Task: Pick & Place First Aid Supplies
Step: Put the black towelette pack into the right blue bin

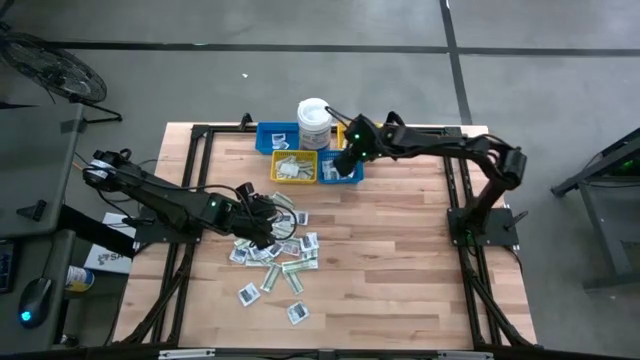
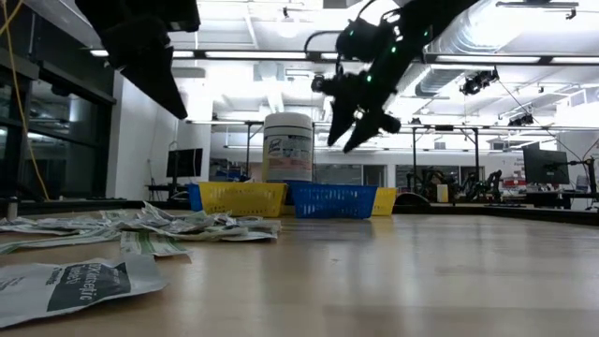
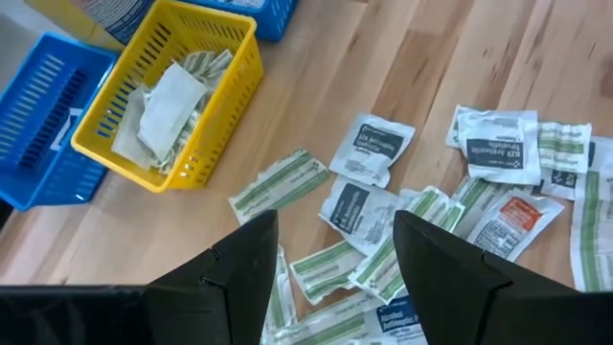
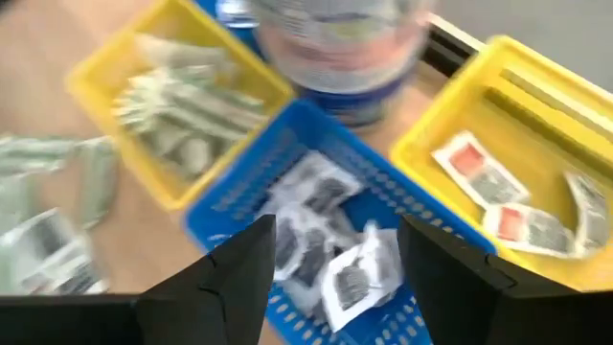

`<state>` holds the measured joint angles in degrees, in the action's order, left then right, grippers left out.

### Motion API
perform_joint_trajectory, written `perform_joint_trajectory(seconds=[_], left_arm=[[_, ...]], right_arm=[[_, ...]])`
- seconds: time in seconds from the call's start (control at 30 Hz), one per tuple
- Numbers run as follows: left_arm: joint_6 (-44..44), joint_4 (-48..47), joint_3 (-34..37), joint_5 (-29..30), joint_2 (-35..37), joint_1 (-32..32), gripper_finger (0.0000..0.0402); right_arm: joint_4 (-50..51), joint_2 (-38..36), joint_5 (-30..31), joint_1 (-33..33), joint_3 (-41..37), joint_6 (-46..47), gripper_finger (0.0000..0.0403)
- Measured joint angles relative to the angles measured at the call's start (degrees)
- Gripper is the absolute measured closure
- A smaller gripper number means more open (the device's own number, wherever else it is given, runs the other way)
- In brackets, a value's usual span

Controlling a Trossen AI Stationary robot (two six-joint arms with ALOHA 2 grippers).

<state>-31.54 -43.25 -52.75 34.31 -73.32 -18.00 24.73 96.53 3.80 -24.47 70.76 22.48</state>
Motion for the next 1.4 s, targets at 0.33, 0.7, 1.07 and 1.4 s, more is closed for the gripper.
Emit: perform_joint_trajectory(seconds=[0.33, 0.7, 1.07, 1.4], left_arm=[[-2.2, 0.1, 0.0, -0.4, 0.0, 0.0, 0.0195], [-7.4, -2.3, 0.0, -0.9, 0.0, 0.0, 0.0195], [-15.2, -15.0, 0.0, -0.7, 0.1, 0.0, 0.0196], [-15.3, -16.3, 0.0, -0.7, 0.2, 0.0, 0.0195]], right_arm=[[-1.8, -2.8, -11.4, 9.7, 0.0, -11.6, 0.0189], [-14.1, 2.8, -4.3, 20.5, 0.0, -18.0, 0.019], [-24.6, 13.1, -5.2, 21.6, 0.0, -17.4, 0.019], [-29.4, 20.6, -7.5, 21.7, 0.0, -18.5, 0.019]])
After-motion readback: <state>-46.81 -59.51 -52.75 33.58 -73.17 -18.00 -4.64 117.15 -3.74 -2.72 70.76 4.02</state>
